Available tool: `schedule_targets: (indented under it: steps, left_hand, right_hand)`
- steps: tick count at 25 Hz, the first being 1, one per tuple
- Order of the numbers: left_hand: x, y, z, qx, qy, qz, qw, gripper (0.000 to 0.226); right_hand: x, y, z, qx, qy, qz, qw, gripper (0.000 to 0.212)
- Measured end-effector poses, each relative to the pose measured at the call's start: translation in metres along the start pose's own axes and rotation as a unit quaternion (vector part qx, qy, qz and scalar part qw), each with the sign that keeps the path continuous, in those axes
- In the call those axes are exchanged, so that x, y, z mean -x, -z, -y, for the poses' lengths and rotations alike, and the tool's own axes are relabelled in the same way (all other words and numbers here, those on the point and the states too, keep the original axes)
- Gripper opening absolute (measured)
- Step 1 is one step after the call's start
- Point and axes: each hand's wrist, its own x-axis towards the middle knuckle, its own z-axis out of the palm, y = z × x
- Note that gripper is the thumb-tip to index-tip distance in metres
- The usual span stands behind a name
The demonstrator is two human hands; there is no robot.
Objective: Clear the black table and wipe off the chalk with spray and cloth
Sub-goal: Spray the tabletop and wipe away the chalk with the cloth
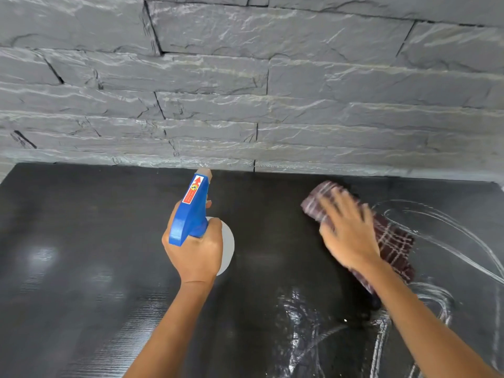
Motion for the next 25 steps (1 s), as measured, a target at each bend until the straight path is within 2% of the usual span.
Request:
schedule_targets:
  steps: [2,3,4,6,9,13,14,15,17,18,19,20,21,23,25]
  left_hand:
    - [0.000,0.000,0.000,0.004,0.011,-0.002,1.000,0.029]
    - [0.001,0.000,0.000,0.005,0.015,-0.004,1.000,0.029]
    - [0.000,0.000,-0.001,0.005,0.012,-0.005,1.000,0.029]
    - [0.001,0.000,-0.002,0.005,0.001,0.000,1.000,0.029]
    - [0.001,-0.001,-0.004,0.005,0.006,0.002,1.000,0.030]
    - [0.002,-0.002,-0.005,0.003,0.015,-0.009,1.000,0.031]
    - [0.001,-0.001,-0.003,0.006,0.012,-0.010,1.000,0.031]
    - [0.001,-0.001,-0.002,0.007,0.007,-0.009,1.000,0.031]
    - [-0.001,0.000,-0.001,0.010,0.001,-0.005,1.000,0.029]
    - [0.000,0.000,-0.003,0.010,0.002,-0.002,1.000,0.028]
    - [0.000,-0.001,-0.006,0.009,0.003,0.001,1.000,0.028]
    - [0.000,-0.001,-0.010,0.010,0.005,0.009,1.000,0.028]
    - [0.001,0.000,-0.015,0.008,0.009,0.019,1.000,0.028]
    - [0.005,0.006,-0.022,-0.004,0.035,0.028,0.999,0.024]
    - [0.012,0.022,-0.024,-0.022,0.094,0.000,0.995,0.019]
  right_hand:
    - [-0.035,0.008,0.005,-0.039,-0.151,0.028,0.987,0.059]
    - [-0.046,0.011,0.017,-0.051,-0.175,0.039,0.982,0.060]
    - [-0.050,0.011,0.031,-0.054,-0.155,0.041,0.986,0.060]
    - [-0.031,0.009,0.057,-0.039,-0.014,0.042,0.998,0.058]
    - [0.043,0.005,0.074,-0.017,0.205,0.034,0.978,0.059]
    - [0.122,-0.006,0.035,0.016,0.347,0.032,0.937,0.068]
    - [0.117,-0.005,0.015,0.031,0.340,0.014,0.940,0.067]
    - [0.102,-0.003,-0.002,0.039,0.295,0.003,0.955,0.064]
    - [0.052,0.004,-0.020,0.023,0.118,0.004,0.993,0.058]
    - [0.024,0.008,-0.019,0.011,0.022,0.012,1.000,0.058]
    - [-0.001,0.008,-0.010,0.004,-0.046,0.025,0.999,0.057]
    - [-0.018,0.009,0.007,-0.001,-0.071,0.039,0.997,0.057]
    - [-0.026,0.008,0.029,-0.008,-0.047,0.046,0.998,0.056]
    - [-0.013,0.004,0.077,-0.013,0.082,0.046,0.995,0.056]
    - [0.031,0.002,0.109,-0.013,0.209,0.040,0.977,0.056]
